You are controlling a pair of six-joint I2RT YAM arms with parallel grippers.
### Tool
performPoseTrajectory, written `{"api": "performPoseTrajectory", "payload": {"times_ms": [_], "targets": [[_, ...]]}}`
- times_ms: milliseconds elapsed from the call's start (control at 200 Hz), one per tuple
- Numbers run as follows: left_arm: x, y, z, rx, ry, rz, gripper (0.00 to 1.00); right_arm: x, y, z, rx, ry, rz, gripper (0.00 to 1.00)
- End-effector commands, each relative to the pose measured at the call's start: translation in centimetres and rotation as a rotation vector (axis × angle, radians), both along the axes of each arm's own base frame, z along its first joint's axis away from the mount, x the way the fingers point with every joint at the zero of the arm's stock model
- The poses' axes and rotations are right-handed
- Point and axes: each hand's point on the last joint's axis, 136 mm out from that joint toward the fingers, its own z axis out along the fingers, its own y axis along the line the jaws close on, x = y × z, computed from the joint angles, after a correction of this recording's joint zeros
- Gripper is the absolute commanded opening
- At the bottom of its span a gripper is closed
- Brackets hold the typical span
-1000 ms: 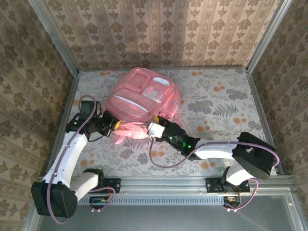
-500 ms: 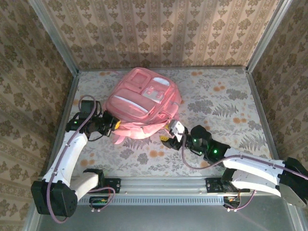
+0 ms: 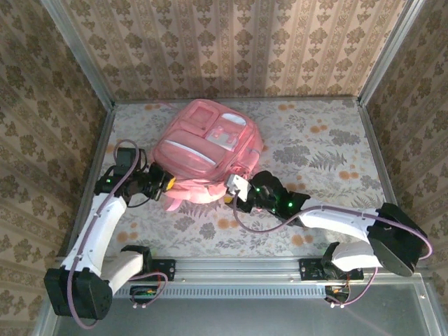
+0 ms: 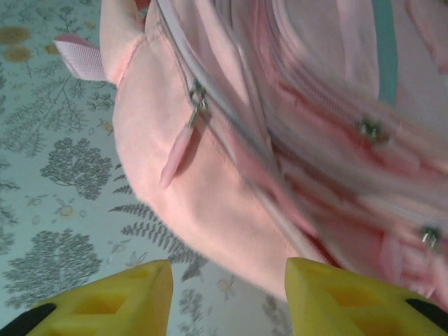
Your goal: Pack books, pencil case, and school supplies into a backpack
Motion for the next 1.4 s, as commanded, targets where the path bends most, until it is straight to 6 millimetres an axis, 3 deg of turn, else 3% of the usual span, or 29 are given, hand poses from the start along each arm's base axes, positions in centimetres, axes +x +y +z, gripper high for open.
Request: {"api": "performPoseTrajectory", "payload": {"times_ms": [0, 30, 55, 140, 380, 445, 525, 580, 740, 845, 895, 1000, 1115, 1245, 1300, 1395], "targets": [[-0.6, -0.8, 1.5, -0.035, -0.082, -0.057, 0.00, 1.9, 1.3, 2.0, -0.074, -0.225, 0.052, 0.51], [-0.7, -0.8, 1.3, -0.036, -0.081, -0.059, 0.00, 2.3, 1.4, 2.5, -0.078, -0.259, 0.044, 0.53], [-0.8, -0.9, 1.3, -0.035, -0.082, -0.063, 0.00, 2.6, 1.7, 1.6, -0.102, -0.262, 0.050, 0.53], [-1.0, -1.0, 1.1, -0.034, -0.077, -0.074, 0.00, 2.8, 2.4, 1.2, -0.127, -0.274, 0.087, 0.53], [-0.9, -1.1, 1.5, -0.028, -0.087, -0.090, 0.00, 2.0, 4.4, -0.8, -0.192, -0.235, 0.187, 0.45], [-0.8, -1.2, 1.5, -0.028, -0.086, -0.092, 0.00, 2.9, 4.6, -1.1, -0.221, -0.264, 0.152, 0.37], [-0.9, -1.2, 1.4, -0.028, -0.083, -0.092, 0.00, 4.4, 4.6, -0.9, -0.244, -0.325, 0.086, 0.15], [-0.9, -1.1, 1.3, -0.025, -0.078, -0.091, 0.00, 5.6, 4.6, -0.1, -0.253, -0.394, 0.007, 0.00], [-1.3, -1.0, 1.1, -0.025, -0.068, -0.082, 0.00, 7.9, 3.9, 4.5, -0.213, -0.654, -0.221, 0.00], [-1.5, -0.8, 0.5, -0.014, -0.058, -0.077, 0.00, 7.7, 3.3, 8.0, -0.163, -0.814, -0.347, 0.00], [-1.6, -0.6, 0.4, 0.015, -0.071, -0.099, 0.11, 7.3, 3.1, 9.2, -0.149, -0.872, -0.389, 0.00], [-1.7, -0.2, 2.2, 0.116, -0.169, -0.196, 0.36, 6.0, 3.2, 10.4, -0.122, -0.938, -0.411, 0.00], [-1.7, 0.2, 6.3, 0.286, -0.345, -0.345, 0.45, 4.7, 3.1, 10.5, -0.094, -0.940, -0.413, 0.00], [-1.1, -1.1, 10.3, 0.390, -0.565, -0.500, 0.56, 3.5, 3.4, 9.8, -0.072, -0.924, -0.363, 0.00], [-0.7, -2.6, 11.2, 0.394, -0.634, -0.589, 0.63, 3.0, 3.7, 8.8, -0.088, -0.912, -0.310, 0.00], [-0.4, -6.0, 12.0, 0.390, -0.728, -0.800, 0.61, 2.0, 4.2, 5.1, -0.182, -0.855, -0.168, 0.00]]}}
